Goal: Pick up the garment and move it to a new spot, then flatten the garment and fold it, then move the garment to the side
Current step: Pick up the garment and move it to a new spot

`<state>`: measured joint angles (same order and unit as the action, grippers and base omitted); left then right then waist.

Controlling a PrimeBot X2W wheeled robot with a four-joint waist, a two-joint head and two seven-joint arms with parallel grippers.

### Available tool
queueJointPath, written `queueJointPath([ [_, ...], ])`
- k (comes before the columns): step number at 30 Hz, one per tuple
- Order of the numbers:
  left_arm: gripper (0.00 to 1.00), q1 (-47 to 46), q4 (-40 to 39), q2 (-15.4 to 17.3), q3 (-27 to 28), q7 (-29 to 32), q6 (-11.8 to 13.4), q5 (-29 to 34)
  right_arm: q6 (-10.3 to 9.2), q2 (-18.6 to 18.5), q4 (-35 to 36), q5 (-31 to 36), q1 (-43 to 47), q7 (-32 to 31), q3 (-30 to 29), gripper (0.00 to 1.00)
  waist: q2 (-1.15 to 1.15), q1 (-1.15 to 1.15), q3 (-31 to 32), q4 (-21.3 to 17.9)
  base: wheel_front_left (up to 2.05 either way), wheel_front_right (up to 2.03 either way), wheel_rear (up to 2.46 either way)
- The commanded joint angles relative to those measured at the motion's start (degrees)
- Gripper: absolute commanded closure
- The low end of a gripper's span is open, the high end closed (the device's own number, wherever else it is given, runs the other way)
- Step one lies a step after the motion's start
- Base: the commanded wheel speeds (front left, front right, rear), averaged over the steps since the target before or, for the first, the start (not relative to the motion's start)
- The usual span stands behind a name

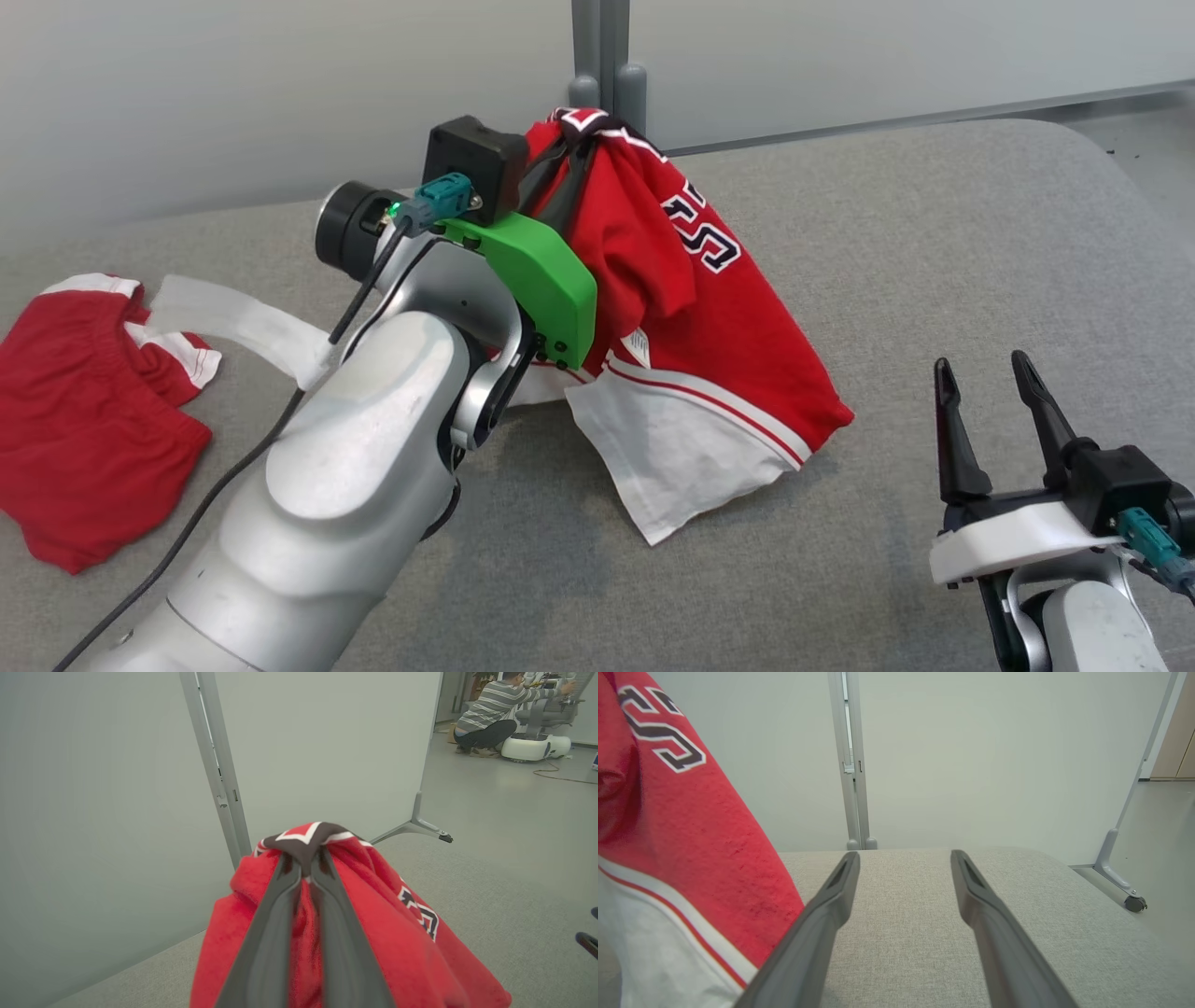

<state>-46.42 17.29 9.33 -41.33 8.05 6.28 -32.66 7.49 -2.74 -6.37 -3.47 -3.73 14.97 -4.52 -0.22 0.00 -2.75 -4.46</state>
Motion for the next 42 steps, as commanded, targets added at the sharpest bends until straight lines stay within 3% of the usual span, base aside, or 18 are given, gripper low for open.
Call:
queueJointPath([
  [1,1.0,0.65,0.97,0.03,0.24,-0.3,0.5,-0.2,0.0,-0.17,0.0,-0.42,-0.82,0.2,0.41,0.0,0.22,0.0,-2.15,-0.81,0.0,0.0,0.0],
  [11,1.0,-3.07,21.22,-0.57,4.42,-8.47,4.17,0.0,0.0,-0.16,-0.14,-1.0,-6.43,0.2,6.55,0.0,0.22,0.0,-10.84,-5.63,0.0,0.0,0.0],
  [22,1.0,-5.82,38.55,2.83,9.17,-13.46,4.17,-2.68,0.0,-0.15,-0.42,-0.88,-7.94,0.2,7.33,0.0,0.22,0.0,-12.73,-7.08,0.0,0.0,0.0],
  [23,0.68,-5.5,39.84,2.92,9.22,-13.6,4.1,-2.83,0.0,-0.16,-0.52,-0.77,-7.8,0.2,7.16,0.0,0.22,0.0,-12.52,-6.94,0.0,0.0,0.0],
  [24,0.22,-5.15,40.79,2.76,9.23,-13.83,3.85,-3.01,0.0,-0.16,-0.58,-0.67,-7.66,0.2,7.01,0.0,0.22,0.0,-12.31,-6.74,0.0,0.0,0.0],
  [25,0.0,-4.81,41.6,2.37,9.36,-14.29,3.72,-3.34,0.0,-0.15,-0.65,-0.61,-7.51,0.2,6.84,0.0,0.22,0.0,-12.06,-6.48,0.0,0.0,0.0],
  [33,0.0,-2.81,45.2,0.34,9.63,-19.45,0.69,-4.73,0.0,-0.16,-1.38,-0.34,-5.95,0.21,6.33,0.0,0.22,0.0,-8.72,-3.62,0.0,0.0,0.0],
  [38,0.0,-1.13,45.01,-0.7,9.35,-21.7,-2.31,-5.14,0.0,-0.16,-1.77,-0.05,-4.72,0.21,5.86,0.0,0.22,0.0,-5.73,-1.62,0.0,0.0,0.0],
  [42,0.0,0.76,43.93,-1.61,9.34,-22.6,-3.32,-5.27,0.0,-0.17,-2.17,0.01,-3.76,0.2,5.28,0.0,0.22,0.0,-3.97,-0.19,0.0,0.0,0.0],
])
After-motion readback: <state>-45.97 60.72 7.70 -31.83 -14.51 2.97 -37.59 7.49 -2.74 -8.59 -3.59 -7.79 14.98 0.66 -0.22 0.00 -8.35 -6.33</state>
